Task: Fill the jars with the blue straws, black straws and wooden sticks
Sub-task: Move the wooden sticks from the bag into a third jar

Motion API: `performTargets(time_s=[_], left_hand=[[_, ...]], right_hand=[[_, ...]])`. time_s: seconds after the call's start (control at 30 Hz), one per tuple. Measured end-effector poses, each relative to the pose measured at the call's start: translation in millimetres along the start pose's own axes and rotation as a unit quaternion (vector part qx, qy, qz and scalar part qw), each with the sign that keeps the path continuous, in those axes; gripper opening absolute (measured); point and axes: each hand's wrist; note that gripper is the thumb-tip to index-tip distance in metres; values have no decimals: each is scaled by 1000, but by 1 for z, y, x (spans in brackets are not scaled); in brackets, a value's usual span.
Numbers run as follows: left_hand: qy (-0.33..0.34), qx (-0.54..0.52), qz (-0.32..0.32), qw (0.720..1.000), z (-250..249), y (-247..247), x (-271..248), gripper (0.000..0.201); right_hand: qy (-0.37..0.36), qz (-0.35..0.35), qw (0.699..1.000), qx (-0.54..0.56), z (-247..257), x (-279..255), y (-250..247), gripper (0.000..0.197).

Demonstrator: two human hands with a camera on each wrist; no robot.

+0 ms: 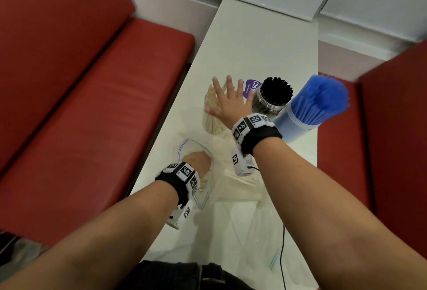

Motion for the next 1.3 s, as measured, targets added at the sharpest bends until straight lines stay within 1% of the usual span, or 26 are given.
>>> performTargets(time_s=[0.1, 0.13, 0.17, 0.23, 0.3, 0.33, 0.4, 0.47, 0.53, 0.6, 0.67, 0.73, 0.83, 0.9, 0.93, 0.97, 1.0, 1.03, 1.07, 1.1, 1.13, 1.17, 1.2, 1.23, 1.27, 1.3], left_hand=[[-13, 16, 0, 1000, 2, -7, -11, 30], [-21, 25, -1, 999, 2, -10, -16, 30], [-28, 35, -5, 999, 2, -14, -21, 30], [-37, 56, -11, 998, 0, -27, -33, 30], [-50, 65, -22, 996, -1, -41, -44, 32], [-57, 68, -33, 995, -2, -50, -51, 35], [-70, 66, -32, 995, -3, -67, -65, 35], [-82, 69, -17, 994, -8, -87, -82, 32], [-94, 80, -17, 992, -16, -105, -101, 29], [-92, 100, -45, 990, -23, -116, -117, 25], [-85, 100, -88, 987, -30, -124, -127, 25], [-72, 68, -126, 987, -35, -133, -133, 24], [-21, 66, -175, 982, -39, -158, -144, 14], [30, 61, -196, 978, -41, -174, -144, 33], [53, 43, -225, 972, -42, -180, -145, 40], [77, 28, -272, 959, -43, -184, -141, 43], [106, 15, -324, 940, -43, -187, -138, 41], [146, -13, -369, 918, -43, -186, -135, 40], [201, -77, -399, 891, -43, -184, -132, 39], [260, -175, -418, 853, -44, -181, -133, 36], [305, -292, -434, 796, -44, -179, -133, 34], [326, -410, -449, 724, -42, -177, -132, 33], [322, -514, -453, 653, -38, -177, -129, 35], [300, -603, -440, 594, -34, -177, -125, 38], [265, -672, -407, 560, -28, -174, -119, 41], [223, -723, -346, 554, -23, -170, -113, 44]], right_hand=[[-29, -142, 986, 83, 12, -18, -19, 75], [-42, -156, 977, 136, 15, -25, -22, 71], [-58, -138, 969, 197, 17, -35, -25, 66], [-78, -29, 963, 257, 20, -56, -22, 59], [-87, 104, 967, 215, 23, -76, -10, 64], [-89, 151, 968, 180, 26, -83, -2, 67], [-75, 193, 970, 127, 31, -94, 16, 78], [-46, 201, 971, 124, 37, -101, 33, 88], [-36, 192, 970, 145, 43, -104, 47, 80], [-42, 155, 974, 157, 49, -106, 51, 53], [-19, 91, 972, 214, 54, -107, 48, 21], [-3, 51, 962, 269, 54, -107, 42, 17], [-6, 8, 931, 365, 50, -109, 28, 30], [-1, -17, 907, 421, 51, -116, 14, 29], [7, -30, 888, 460, 50, -119, 7, 16], [8, -57, 856, 513, 52, -122, -4, 5], [15, -77, 832, 549, 51, -123, -13, 23], [18, -97, 812, 575, 51, -124, -22, 32], [16, -104, 802, 589, 51, -127, -32, 35], [9, -117, 785, 609, 49, -129, -41, 34], [-6, -123, 772, 623, 47, -133, -50, 34], [-20, -129, 757, 641, 43, -137, -59, 35], [-34, -136, 746, 651, 39, -142, -68, 38], [-50, -148, 737, 658, 34, -148, -78, 41], [-68, -160, 730, 661, 30, -152, -86, 42], [-77, -168, 724, 665, 26, -157, -96, 43]])
Point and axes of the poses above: each hand's wrist, its own x-axis towards the middle knuckle, its own y-axis out of the palm, z = x × y, and after that the axes turned 5 degrees about -x, right-handed
